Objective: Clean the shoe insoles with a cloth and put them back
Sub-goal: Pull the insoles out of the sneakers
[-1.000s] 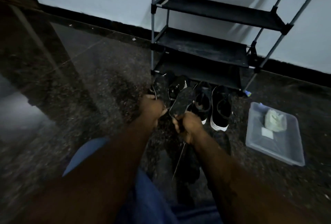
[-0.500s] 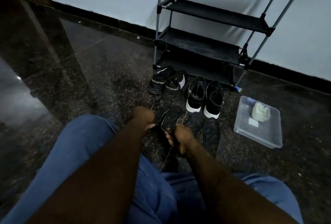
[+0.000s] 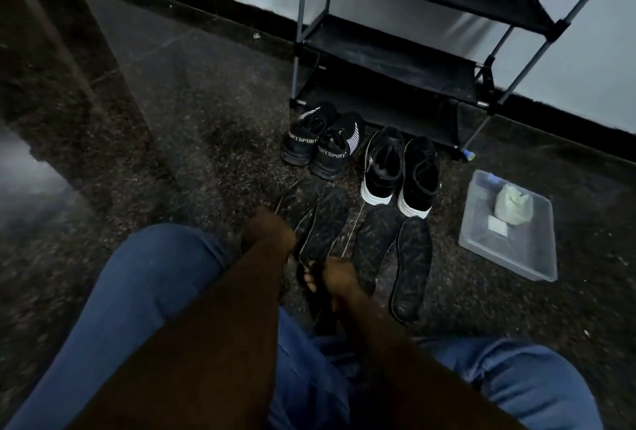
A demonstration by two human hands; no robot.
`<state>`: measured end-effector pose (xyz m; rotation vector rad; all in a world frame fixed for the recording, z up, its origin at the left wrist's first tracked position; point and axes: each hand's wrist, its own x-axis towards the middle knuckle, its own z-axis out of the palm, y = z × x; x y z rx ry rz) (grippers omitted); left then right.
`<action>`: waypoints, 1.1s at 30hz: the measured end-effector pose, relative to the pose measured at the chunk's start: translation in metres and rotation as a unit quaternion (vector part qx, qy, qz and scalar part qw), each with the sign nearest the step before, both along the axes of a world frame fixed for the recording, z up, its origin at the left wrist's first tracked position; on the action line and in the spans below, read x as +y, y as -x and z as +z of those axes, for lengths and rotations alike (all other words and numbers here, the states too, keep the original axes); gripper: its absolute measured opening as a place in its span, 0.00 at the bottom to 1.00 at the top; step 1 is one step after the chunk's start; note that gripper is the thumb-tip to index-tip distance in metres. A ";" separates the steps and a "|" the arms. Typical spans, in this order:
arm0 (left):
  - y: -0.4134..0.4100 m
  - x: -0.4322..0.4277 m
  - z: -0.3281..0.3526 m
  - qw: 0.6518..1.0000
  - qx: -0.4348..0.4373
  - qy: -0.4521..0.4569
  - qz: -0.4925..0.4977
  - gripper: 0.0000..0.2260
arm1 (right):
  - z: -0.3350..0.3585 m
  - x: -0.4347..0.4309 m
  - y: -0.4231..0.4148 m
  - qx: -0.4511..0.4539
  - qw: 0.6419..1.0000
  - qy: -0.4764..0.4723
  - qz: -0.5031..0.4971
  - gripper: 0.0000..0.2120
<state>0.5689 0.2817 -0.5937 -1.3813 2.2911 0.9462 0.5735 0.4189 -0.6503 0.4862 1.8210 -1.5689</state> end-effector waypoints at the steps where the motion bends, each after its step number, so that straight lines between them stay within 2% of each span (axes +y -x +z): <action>1: 0.003 0.000 -0.005 0.999 -0.020 0.019 -0.026 0.30 | -0.001 0.000 0.000 0.000 1.000 -0.006 -0.005 0.09; 4: -0.002 0.012 0.002 0.987 -0.073 0.062 -0.129 0.29 | -0.012 -0.002 0.002 -0.012 1.000 -0.019 -0.020 0.04; 5: -0.004 0.016 0.008 0.983 -0.071 0.080 -0.152 0.29 | -0.014 -0.003 0.001 -0.014 0.999 -0.028 -0.023 0.08; 7: 0.002 0.011 -0.008 0.982 -0.087 0.082 -0.145 0.32 | -0.016 -0.003 -0.001 -0.022 0.999 -0.024 -0.027 0.14; 9: 0.004 0.011 -0.017 0.984 -0.091 0.072 -0.134 0.36 | -0.015 -0.002 0.000 -0.020 0.999 -0.032 -0.025 0.14; 10: 0.003 0.011 -0.018 0.986 -0.084 0.072 -0.127 0.35 | -0.014 -0.001 0.001 -0.012 0.999 -0.045 -0.015 0.15; 12: 0.004 0.013 -0.020 0.987 -0.080 0.072 -0.122 0.30 | -0.011 0.002 0.007 0.044 0.987 -0.133 0.074 0.15; 13: 0.004 0.015 -0.018 0.986 -0.077 0.075 -0.124 0.28 | -0.009 0.004 0.009 0.079 0.970 -0.193 0.128 0.15; 15: 0.006 0.016 -0.018 0.981 -0.064 0.108 -0.147 0.27 | -0.003 0.008 0.011 0.128 0.940 -0.252 0.191 0.18; 21: 0.010 0.031 -0.007 0.942 0.022 0.125 -0.312 0.22 | 0.010 0.020 0.014 0.169 0.916 -0.290 0.221 0.24; 24: 0.007 0.044 -0.011 0.915 0.055 0.108 -0.384 0.23 | 0.017 0.031 0.016 0.203 0.904 -0.294 0.233 0.21; 30: 0.012 0.071 -0.015 0.885 0.130 0.101 -0.435 0.18 | 0.032 0.073 0.032 0.249 0.873 -0.343 0.241 0.20; 33: 0.018 0.086 -0.016 0.877 0.145 0.089 -0.450 0.19 | 0.036 0.101 0.042 0.267 0.865 -0.355 0.234 0.17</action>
